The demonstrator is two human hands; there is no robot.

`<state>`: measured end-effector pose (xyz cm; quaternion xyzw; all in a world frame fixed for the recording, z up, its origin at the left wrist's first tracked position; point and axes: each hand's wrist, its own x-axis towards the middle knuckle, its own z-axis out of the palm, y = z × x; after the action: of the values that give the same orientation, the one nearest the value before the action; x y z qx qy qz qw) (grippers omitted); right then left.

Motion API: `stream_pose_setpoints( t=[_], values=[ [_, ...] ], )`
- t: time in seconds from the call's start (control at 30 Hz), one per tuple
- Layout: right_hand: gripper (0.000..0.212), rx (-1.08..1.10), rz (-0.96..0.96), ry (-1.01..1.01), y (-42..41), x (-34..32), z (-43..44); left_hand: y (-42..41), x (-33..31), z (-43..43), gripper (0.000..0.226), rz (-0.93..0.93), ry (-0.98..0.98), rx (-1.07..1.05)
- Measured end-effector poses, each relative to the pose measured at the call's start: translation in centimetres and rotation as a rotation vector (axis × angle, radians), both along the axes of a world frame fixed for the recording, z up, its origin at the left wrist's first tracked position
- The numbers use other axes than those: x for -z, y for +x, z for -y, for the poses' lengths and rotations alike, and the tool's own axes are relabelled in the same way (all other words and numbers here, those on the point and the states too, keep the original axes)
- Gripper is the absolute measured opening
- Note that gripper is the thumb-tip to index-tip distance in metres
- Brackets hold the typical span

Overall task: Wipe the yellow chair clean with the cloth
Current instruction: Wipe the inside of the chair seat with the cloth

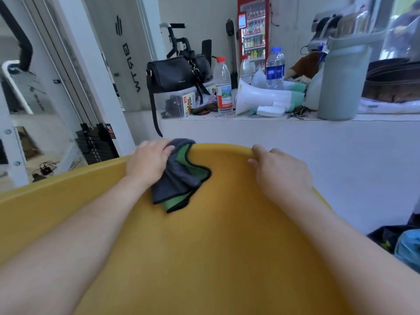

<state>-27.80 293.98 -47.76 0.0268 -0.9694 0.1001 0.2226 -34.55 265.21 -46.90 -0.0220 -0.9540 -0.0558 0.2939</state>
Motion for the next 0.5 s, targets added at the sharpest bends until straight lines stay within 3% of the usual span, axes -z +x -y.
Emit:
stream_pose_setpoints(
  t=[0.1,0.23,0.3,0.4,0.5],
  values=[
    [0.026,0.020,-0.004,-0.043,0.0,-0.8,0.6,-0.1,-0.4,0.0,0.036,0.016,-0.015,-0.115],
    [0.033,-0.037,0.005,0.047,-2.0,-2.0,4.1,-0.8,0.5,-7.9,0.037,-0.017,-0.051,0.130],
    [0.033,-0.051,-0.119,0.163,-2.9,-0.3,5.5,-0.4,0.8,-9.8,0.038,-0.004,-0.098,0.191],
    [0.039,0.016,-0.277,0.244,-3.9,1.6,5.1,-0.3,-0.4,-6.8,0.041,0.042,-0.219,0.200],
    [0.044,-0.008,-0.352,0.266,-4.6,2.1,4.8,0.4,-0.8,0.6,0.036,0.080,-0.179,-0.026]
  ],
)
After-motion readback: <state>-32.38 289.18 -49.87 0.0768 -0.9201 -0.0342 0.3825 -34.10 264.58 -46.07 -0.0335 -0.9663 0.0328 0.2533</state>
